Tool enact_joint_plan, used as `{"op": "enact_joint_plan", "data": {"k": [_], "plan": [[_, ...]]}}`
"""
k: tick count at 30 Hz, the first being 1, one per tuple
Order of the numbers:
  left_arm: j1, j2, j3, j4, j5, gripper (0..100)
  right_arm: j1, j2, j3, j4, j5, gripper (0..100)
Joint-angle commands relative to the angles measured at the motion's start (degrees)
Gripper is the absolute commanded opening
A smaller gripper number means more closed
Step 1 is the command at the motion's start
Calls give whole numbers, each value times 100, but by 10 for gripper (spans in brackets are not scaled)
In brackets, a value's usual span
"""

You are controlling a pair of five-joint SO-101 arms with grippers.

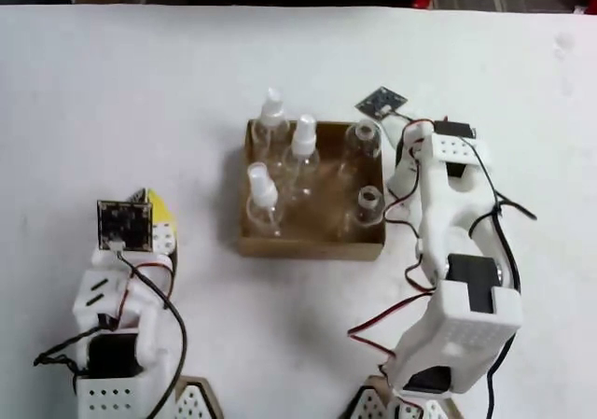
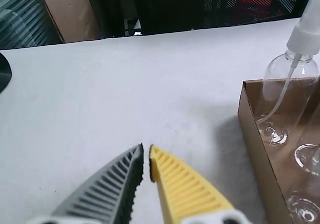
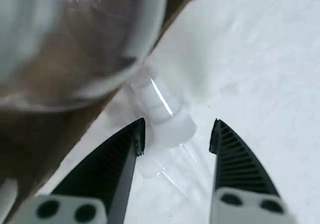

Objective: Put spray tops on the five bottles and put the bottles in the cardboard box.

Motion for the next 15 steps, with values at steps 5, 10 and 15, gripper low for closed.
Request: {"op": "enact_joint_plan", "data": {"k": [5, 10, 15], "plan": [[48, -57, -35, -185, -53, 24, 40, 330, -229, -541, 79, 190], [48, -57, -35, -185, -53, 24, 110, 585, -229, -892, 79, 129], [57, -57, -35, -185, -53, 24, 268, 523, -510, -884, 70, 17]]}}
